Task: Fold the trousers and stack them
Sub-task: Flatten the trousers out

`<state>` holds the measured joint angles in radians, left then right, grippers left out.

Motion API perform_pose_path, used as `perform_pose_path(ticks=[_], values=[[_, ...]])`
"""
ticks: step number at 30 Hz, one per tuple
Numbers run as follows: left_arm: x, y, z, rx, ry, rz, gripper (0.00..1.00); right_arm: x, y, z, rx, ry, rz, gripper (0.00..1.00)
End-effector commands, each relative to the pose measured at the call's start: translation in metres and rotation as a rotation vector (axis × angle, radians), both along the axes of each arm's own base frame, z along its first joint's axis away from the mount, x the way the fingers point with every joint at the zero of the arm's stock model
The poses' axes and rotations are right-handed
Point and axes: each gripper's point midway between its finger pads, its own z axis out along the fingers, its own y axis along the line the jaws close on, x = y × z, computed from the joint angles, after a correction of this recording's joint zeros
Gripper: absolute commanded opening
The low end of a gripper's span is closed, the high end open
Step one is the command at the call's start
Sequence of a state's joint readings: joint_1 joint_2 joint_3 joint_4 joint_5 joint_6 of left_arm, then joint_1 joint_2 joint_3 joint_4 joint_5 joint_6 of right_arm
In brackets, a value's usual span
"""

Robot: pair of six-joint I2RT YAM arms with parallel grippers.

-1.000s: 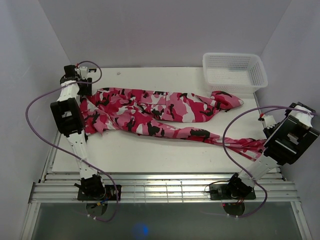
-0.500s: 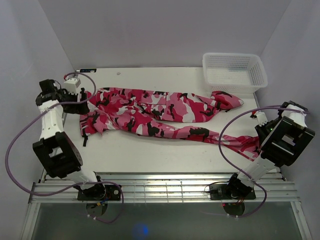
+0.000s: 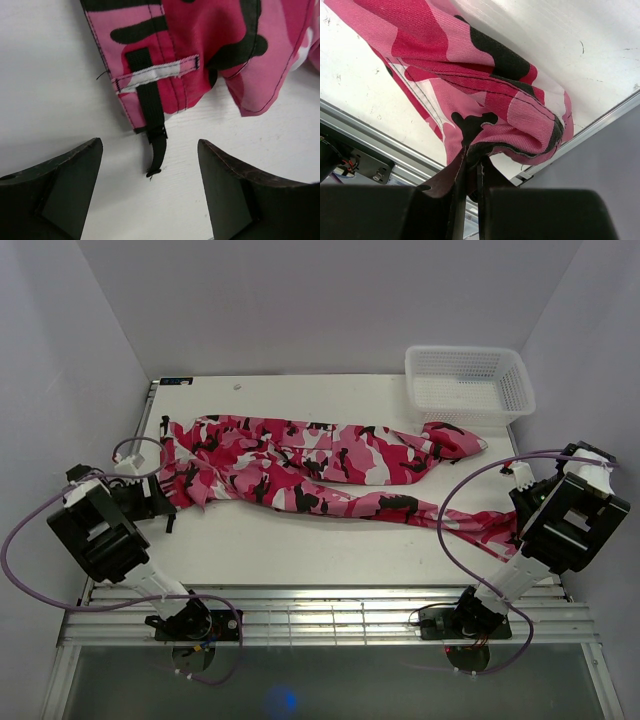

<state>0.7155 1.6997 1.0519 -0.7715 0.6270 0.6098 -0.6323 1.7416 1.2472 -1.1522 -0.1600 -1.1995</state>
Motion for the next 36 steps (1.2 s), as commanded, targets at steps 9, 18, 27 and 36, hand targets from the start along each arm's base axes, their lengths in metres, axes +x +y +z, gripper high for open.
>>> perform_pose_path(ticks=[9,18,27,36], values=[[0.048,-0.022,0.0,-0.273,-0.194,0.049,0.85,0.01,-0.005,0.004,-0.006,-0.057,0.144,0.08],[0.052,-0.02,0.018,-0.324,-0.16,0.032,0.39,0.019,-0.008,0.016,-0.005,-0.076,0.137,0.08],[0.069,0.028,0.098,-0.176,-0.137,0.071,0.0,0.034,-0.032,0.046,-0.1,-0.11,0.203,0.08],[0.09,0.089,0.101,-0.05,0.043,0.193,0.0,0.029,-0.066,0.036,-0.239,0.002,0.307,0.08]])
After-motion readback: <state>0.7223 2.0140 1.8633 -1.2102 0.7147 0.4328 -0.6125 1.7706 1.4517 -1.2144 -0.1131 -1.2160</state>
